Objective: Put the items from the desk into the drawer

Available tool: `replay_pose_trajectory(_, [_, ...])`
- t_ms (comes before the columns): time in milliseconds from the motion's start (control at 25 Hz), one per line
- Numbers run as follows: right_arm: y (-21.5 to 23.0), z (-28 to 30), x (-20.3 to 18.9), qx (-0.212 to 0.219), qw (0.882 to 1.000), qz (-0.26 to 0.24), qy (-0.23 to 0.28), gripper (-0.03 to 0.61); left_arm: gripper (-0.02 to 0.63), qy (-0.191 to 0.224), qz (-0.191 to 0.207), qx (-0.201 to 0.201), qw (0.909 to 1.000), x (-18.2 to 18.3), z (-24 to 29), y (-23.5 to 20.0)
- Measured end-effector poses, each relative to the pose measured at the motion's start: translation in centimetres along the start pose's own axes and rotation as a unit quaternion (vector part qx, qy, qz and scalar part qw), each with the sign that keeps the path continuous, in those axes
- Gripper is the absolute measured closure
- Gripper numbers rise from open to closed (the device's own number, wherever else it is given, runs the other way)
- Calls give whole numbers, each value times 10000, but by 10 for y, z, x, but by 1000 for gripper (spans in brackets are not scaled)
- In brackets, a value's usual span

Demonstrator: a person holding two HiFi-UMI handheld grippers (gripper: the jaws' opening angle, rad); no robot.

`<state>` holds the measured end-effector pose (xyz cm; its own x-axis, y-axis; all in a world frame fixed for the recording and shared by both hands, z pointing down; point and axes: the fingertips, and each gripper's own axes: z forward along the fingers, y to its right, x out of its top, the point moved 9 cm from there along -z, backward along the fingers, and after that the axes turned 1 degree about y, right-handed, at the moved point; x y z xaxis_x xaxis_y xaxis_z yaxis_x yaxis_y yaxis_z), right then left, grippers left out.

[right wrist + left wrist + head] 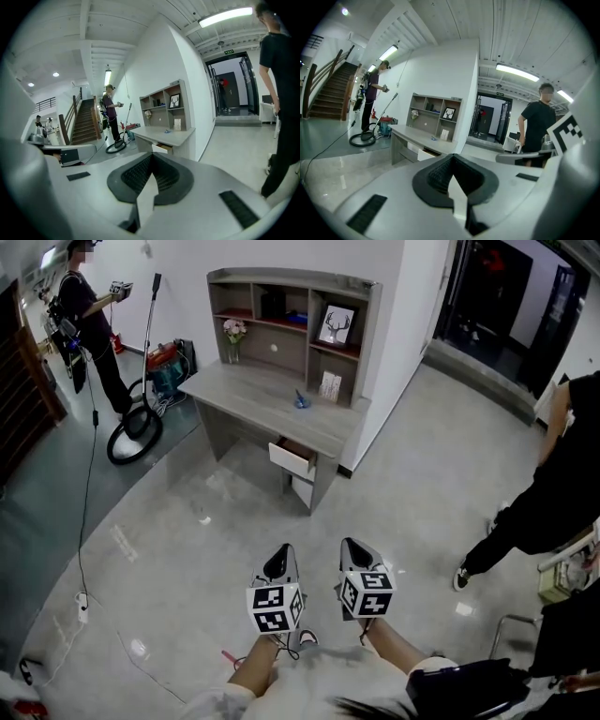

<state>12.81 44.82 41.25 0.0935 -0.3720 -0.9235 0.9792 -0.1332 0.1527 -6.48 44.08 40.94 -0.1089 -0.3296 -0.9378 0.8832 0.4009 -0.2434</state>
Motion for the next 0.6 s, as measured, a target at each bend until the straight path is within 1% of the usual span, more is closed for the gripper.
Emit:
replay_pose_trajectory(360, [20, 38, 13, 52, 10000, -12, -80, 580, 617, -112, -45, -1, 9999, 6, 41, -6])
replay_pose_trajectory(600, [30, 52, 11, -2, 9998, 5, -196, 580, 617, -166, -43, 77, 9998, 6, 58, -12])
